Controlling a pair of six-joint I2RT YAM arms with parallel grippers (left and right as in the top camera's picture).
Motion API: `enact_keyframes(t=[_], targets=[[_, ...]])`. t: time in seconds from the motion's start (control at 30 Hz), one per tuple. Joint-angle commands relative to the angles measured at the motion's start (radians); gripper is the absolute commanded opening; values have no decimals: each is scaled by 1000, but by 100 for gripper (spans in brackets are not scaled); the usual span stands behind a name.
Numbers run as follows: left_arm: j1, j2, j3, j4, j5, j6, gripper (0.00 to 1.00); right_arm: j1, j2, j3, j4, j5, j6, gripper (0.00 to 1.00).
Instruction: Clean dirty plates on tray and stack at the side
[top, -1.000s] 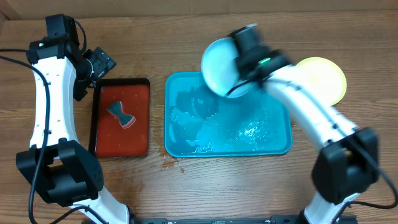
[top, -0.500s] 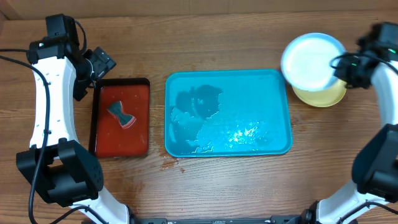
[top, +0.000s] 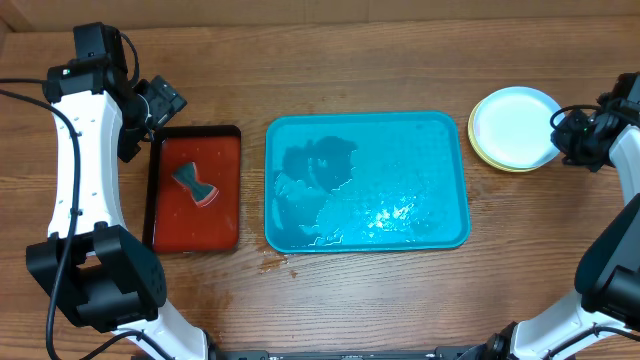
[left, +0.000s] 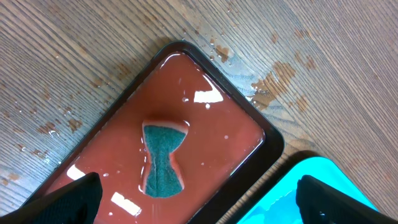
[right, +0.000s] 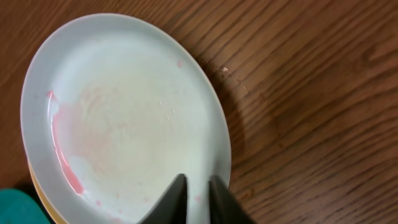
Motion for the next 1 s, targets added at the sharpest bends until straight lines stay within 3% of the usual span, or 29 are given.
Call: enact_keyframes(t=[0.0, 0.03, 0.07, 0.3, 0.37, 0.63, 0.97], targets=[[-2, 7, 8, 0, -10, 12, 100, 4, -18, -8, 2, -26, 0, 43], [-2, 7, 8, 0, -10, 12, 100, 4, -18, -8, -4, -48, -1, 53], [-2, 7, 8, 1, -10, 12, 100, 3, -19, -8, -14, -81, -6, 57], [-2, 7, 8, 0, -10, 12, 100, 4, -64, -4, -127, -289, -16, 61], [-2, 7, 8, 0, -10, 12, 100, 6, -113, -4, -172, -314, -58, 100], [-2, 7, 8, 0, -10, 12, 100, 103, -409, -33, -388, -304, -144, 100], [-2, 7, 8, 1, -10, 12, 100, 384, -793, -150, -492, -301, -137, 100]])
